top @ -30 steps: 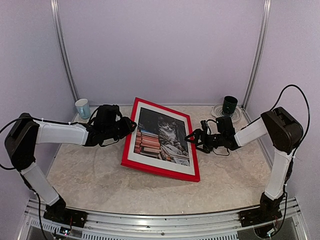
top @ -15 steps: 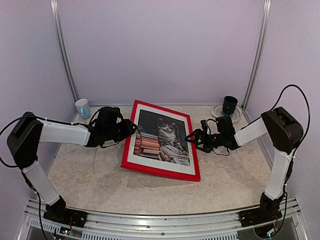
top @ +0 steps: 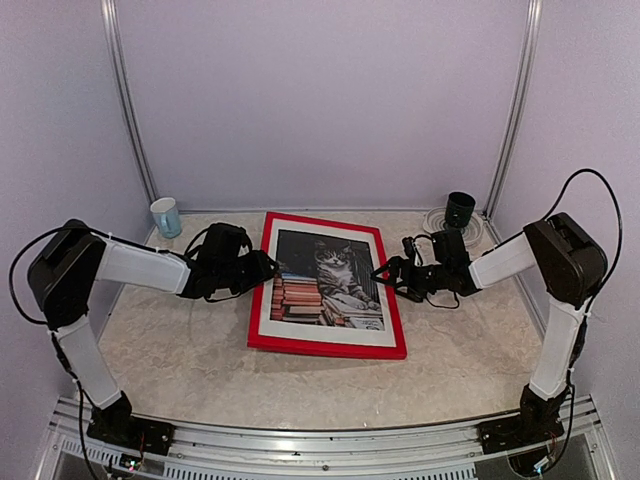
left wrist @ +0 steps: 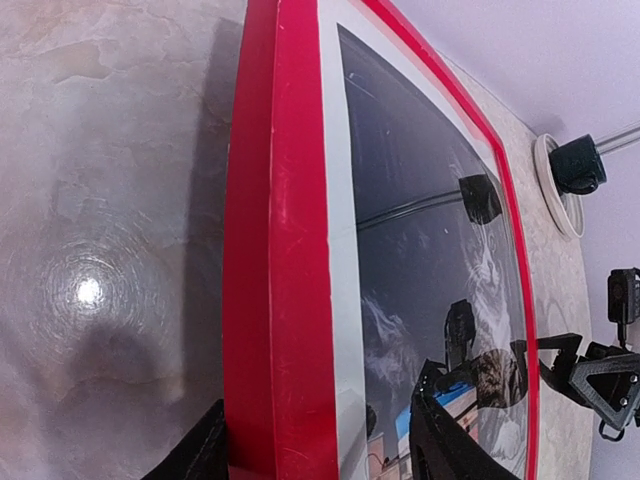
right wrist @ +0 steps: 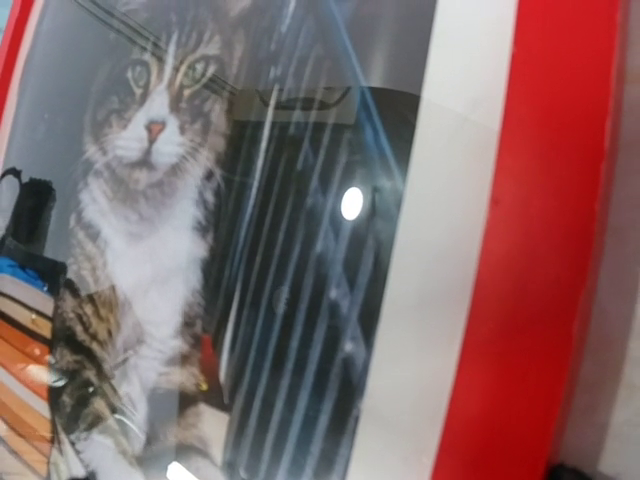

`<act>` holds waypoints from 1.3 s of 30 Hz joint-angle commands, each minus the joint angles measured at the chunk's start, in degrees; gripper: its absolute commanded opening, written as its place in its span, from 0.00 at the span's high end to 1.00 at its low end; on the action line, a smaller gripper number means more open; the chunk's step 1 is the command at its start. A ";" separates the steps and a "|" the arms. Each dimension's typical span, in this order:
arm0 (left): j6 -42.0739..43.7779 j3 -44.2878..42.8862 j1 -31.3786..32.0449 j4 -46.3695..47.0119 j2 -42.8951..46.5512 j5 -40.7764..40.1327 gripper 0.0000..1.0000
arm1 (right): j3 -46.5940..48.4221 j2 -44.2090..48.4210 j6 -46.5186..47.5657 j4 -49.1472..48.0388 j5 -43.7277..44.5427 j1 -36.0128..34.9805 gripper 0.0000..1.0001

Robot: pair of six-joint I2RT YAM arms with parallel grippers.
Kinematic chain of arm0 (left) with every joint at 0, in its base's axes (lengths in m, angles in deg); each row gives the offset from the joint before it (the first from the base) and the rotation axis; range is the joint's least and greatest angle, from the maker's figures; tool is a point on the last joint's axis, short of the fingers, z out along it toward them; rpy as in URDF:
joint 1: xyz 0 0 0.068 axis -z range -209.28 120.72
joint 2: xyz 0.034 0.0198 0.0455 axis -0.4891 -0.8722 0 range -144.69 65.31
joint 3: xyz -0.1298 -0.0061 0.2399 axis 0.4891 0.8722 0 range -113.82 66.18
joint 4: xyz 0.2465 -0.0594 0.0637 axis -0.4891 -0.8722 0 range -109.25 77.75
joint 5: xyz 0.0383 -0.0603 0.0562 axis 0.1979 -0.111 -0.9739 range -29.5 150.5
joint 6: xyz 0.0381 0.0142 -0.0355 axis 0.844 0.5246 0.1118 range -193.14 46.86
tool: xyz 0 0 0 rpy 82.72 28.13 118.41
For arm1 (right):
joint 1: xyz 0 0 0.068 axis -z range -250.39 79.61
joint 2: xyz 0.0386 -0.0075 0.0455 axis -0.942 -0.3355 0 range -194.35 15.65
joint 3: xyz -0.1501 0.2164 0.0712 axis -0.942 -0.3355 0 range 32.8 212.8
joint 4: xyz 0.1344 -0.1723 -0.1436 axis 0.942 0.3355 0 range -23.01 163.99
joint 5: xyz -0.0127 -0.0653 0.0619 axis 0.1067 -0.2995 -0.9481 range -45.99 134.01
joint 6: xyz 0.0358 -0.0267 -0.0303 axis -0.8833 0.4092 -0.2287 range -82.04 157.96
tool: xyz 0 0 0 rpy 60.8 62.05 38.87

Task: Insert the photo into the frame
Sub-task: Turn over the photo frame.

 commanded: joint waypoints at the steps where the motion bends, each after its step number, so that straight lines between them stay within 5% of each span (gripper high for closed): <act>1: 0.81 -1.10 1.47 6.44 -1.26 7.06 0.44 | -0.58 -0.37 0.67 6.75 1.79 -0.15 0.01; 19: 1.21 -2.54 1.66 6.85 -7.79 5.33 0.37 | -3.40 0.16 0.83 6.81 4.60 0.11 0.01; 39: 5.20 -5.68 0.70 -2.20 -5.55 -4.92 0.25 | -5.33 0.59 -0.04 4.27 5.12 0.04 0.01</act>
